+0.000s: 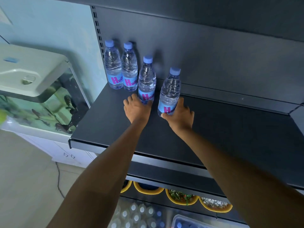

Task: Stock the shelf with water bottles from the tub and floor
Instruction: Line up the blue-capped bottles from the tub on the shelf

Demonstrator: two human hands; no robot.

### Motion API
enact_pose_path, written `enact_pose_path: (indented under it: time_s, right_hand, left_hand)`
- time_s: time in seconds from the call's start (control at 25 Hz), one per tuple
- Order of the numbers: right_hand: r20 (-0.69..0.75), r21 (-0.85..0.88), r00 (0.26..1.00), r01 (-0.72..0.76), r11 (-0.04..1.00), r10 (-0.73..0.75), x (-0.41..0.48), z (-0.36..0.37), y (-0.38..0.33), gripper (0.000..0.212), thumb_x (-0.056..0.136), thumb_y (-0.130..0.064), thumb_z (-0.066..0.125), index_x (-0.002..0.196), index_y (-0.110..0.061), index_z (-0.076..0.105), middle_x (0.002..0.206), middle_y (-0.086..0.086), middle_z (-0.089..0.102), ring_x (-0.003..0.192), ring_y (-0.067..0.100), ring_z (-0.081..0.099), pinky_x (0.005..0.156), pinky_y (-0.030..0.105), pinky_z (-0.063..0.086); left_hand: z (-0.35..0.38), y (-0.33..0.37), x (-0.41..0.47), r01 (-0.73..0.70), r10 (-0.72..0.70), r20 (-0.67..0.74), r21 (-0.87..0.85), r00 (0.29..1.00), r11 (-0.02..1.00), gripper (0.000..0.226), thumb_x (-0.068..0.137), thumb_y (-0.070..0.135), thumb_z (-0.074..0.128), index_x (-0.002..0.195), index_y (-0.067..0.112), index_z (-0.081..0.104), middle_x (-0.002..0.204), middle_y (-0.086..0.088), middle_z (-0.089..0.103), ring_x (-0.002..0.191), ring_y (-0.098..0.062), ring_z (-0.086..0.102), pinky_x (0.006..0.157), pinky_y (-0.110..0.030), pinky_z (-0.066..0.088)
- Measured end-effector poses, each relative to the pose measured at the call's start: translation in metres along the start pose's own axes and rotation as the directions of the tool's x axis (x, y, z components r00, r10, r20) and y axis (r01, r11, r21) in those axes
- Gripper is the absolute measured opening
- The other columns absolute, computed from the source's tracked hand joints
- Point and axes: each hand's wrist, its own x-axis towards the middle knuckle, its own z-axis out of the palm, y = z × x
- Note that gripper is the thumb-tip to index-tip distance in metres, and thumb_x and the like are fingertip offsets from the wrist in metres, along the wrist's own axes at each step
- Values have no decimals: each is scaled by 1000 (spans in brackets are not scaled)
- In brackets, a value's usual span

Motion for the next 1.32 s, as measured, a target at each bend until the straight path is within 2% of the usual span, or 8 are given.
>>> enact_pose_path:
  time_s: [0.44, 0.72, 0.92, 1.12, 1.32]
  right_hand:
    - [17, 93, 999, -40, 995, 38, 67, 42, -28, 74, 77, -43, 80, 135, -21, 40, 125, 2, 68, 121, 32, 55, 100, 42, 39]
    - [101, 233, 984, -165, 958, 145, 96, 54, -34, 69, 81, -39, 79, 137, -21, 42, 135, 6, 62, 130, 34, 49, 102, 49, 49]
    - [99, 150, 975, -213, 965, 200, 99, 61, -32, 76, 81, -50, 77, 139, -16, 43, 142, 15, 49, 132, 38, 47, 107, 52, 44]
    - [97, 189, 970, -238, 953, 223, 97, 66, -30, 74, 80, -53, 75, 138, -18, 43, 138, 8, 60, 132, 36, 49, 107, 47, 41]
    - [72, 186, 974, -224, 957, 214, 94, 66, -28, 67, 79, -47, 79, 131, -16, 52, 132, 6, 65, 127, 33, 54, 104, 47, 46]
  left_hand:
    - [22, 4, 36, 64, -62, -44, 33, 997, 997, 49, 82, 58, 65, 105, 15, 61, 105, -1, 68, 104, -27, 51, 89, -37, 34]
    - [28, 1, 43, 52, -50, -17, 122, 999, 991, 40, 92, 46, 59, 118, 15, 60, 118, -2, 67, 116, -27, 50, 96, -39, 35]
    - [30, 2, 42, 79, -74, -47, 101, 996, 992, 44, 92, 50, 61, 115, 14, 57, 114, -2, 68, 113, -27, 51, 97, -40, 36]
    - [31, 1, 43, 62, -58, -32, 150, 998, 987, 43, 95, 50, 56, 121, 17, 57, 119, -1, 66, 117, -27, 50, 98, -40, 35]
    - [33, 0, 44, 43, -39, -28, 180, 999, 983, 43, 96, 51, 53, 122, 18, 59, 120, -1, 66, 116, -27, 50, 98, -40, 34]
